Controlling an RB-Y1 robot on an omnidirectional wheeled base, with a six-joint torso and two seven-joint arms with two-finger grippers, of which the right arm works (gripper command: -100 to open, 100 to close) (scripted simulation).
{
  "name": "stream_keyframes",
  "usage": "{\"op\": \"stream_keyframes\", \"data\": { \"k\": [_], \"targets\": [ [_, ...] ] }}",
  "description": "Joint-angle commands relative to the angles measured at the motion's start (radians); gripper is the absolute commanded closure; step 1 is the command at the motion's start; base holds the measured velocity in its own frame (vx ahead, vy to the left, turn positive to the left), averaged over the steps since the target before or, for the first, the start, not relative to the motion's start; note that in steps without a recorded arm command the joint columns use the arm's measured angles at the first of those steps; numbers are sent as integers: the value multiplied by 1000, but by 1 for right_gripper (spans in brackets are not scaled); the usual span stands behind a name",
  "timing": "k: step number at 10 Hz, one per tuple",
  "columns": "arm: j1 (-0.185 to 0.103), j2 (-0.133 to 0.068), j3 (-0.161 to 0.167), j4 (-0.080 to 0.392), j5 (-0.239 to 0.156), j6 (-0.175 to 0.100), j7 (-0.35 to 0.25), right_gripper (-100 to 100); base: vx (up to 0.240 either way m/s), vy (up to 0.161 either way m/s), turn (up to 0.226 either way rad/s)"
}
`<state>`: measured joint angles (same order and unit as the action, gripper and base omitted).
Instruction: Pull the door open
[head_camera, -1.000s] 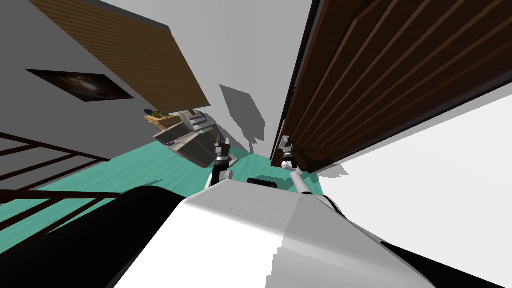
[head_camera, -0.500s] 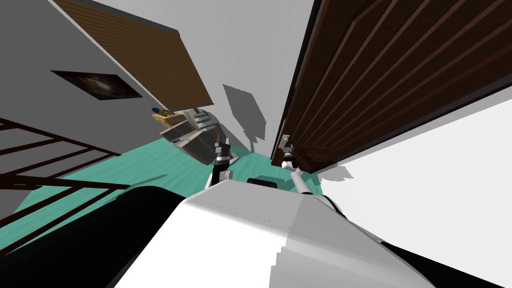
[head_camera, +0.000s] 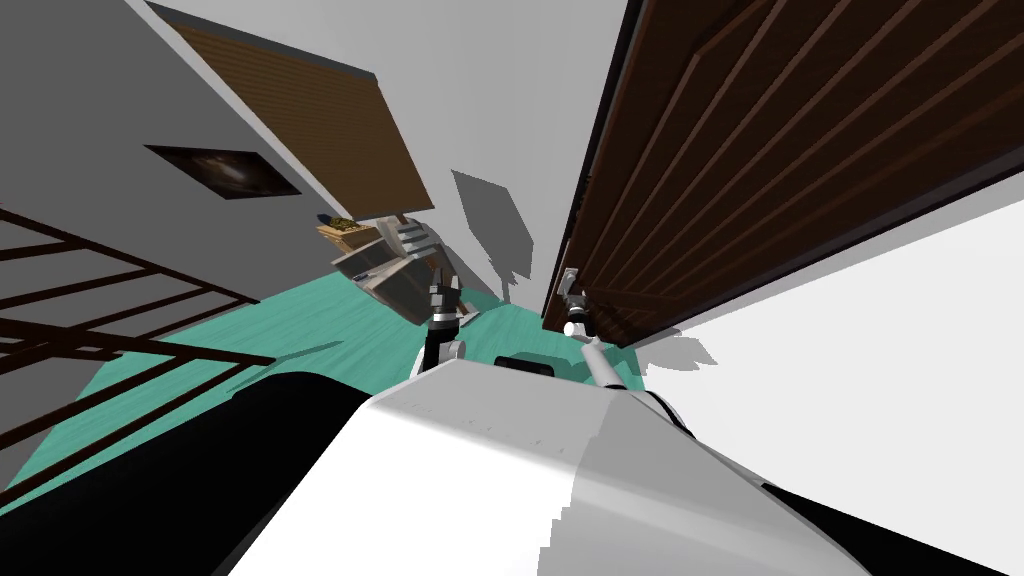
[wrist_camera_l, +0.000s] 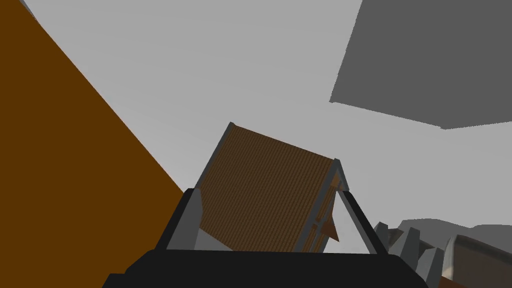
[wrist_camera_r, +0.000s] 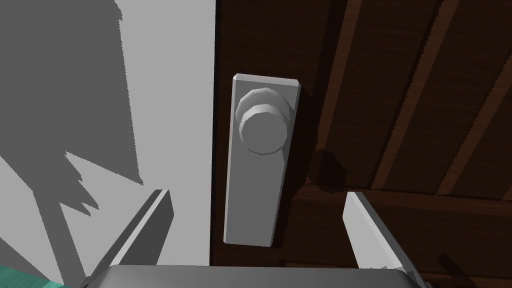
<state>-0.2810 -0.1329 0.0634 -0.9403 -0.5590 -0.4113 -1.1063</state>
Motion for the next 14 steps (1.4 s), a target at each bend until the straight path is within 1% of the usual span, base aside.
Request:
{"op": "stream_keyframes", "data": {
  "k": [1, 2, 3, 4, 5, 7, 8, 9, 10, 11, 12, 13, 14],
  "targets": [
    [0, -2, 3, -2, -22, 7, -38, -100, -66, -53, 67],
    [1, -2, 4, -3, -32, 9, -54, -100, -58, -44, 51],
    [1, -2, 3, -3, -25, 8, -41, -100, -23, -20, 9],
    [9, -33, -3, 3, -34, 3, -69, -100, 50, 40, 148],
    [15, -57, -7, 7, -40, -1, -87, -100, 157, 71, 199],
    [15, -57, -7, 7, -40, -1, -87, -100, 107, 30, 22],
    [25, -99, -14, 15, -50, -9, -120, -100, 105, 29, 208],
    [29, -114, -17, 18, -54, -12, -131, -100, 165, 18, 160],
    [36, -143, -22, 24, -61, -17, -152, -100, 183, 33, 163],
    [39, -156, -24, 26, -64, -19, -163, -100, 142, 20, 125],
    [45, -179, -29, 31, -70, -24, -180, -100, 147, 14, 140],
    [50, -197, -32, 35, -74, -27, -194, -100, 169, 9, 124],
    [34, -193, -26, 49, -71, -27, -190, -100, 75, -1, 18]
  ]
}}
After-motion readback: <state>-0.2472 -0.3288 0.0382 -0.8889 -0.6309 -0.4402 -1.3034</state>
